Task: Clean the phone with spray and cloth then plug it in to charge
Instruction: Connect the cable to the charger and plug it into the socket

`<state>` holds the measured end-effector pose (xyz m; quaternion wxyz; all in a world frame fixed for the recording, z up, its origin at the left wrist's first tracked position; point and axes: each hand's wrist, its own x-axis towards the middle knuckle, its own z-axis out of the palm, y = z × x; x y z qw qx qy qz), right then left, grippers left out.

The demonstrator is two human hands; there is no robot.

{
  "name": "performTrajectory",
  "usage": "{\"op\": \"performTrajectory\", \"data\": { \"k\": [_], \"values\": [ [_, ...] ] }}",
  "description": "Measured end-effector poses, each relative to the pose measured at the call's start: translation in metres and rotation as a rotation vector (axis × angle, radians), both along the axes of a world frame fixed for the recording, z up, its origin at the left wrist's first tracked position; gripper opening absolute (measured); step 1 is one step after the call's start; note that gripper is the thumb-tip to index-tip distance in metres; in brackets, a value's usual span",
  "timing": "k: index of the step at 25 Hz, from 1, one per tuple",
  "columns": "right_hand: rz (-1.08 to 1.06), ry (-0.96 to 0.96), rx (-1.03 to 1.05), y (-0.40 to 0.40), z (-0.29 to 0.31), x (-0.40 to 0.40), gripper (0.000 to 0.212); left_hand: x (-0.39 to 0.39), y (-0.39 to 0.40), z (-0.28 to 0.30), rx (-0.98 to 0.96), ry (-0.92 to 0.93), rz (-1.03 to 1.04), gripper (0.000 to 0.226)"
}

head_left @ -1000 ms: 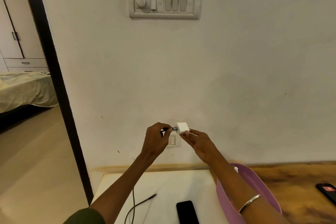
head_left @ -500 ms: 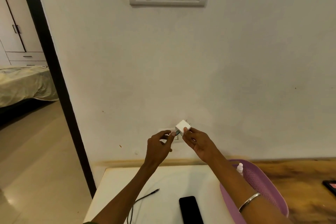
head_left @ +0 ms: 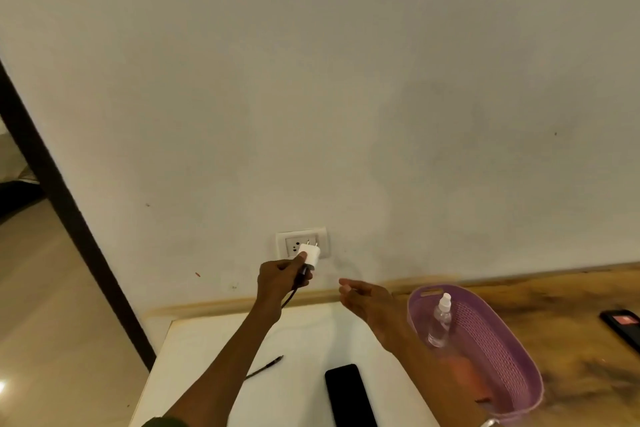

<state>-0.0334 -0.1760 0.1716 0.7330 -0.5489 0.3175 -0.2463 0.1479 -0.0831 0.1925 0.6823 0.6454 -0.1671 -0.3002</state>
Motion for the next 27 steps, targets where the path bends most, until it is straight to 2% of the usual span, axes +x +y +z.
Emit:
{"op": "performTrajectory", "data": {
  "k": [7,13,27],
  "values": [
    [-0.069,0.083,0.178,-0.001,-0.076,-0.047,0.023,0.013,-0.025,-0.036,0.140,0.039,0.176,0.035],
    [-0.052,0.123,0.178,-0.014,-0.086,-0.048,0.022,0.021,-0.043,-0.053,0.172,0.065,0.203,0.035],
    [-0.025,0.274,0.140,-0.016,-0.123,-0.038,0.022,0.017,-0.066,-0.051,0.197,0.069,0.376,0.039]
  ]
}}
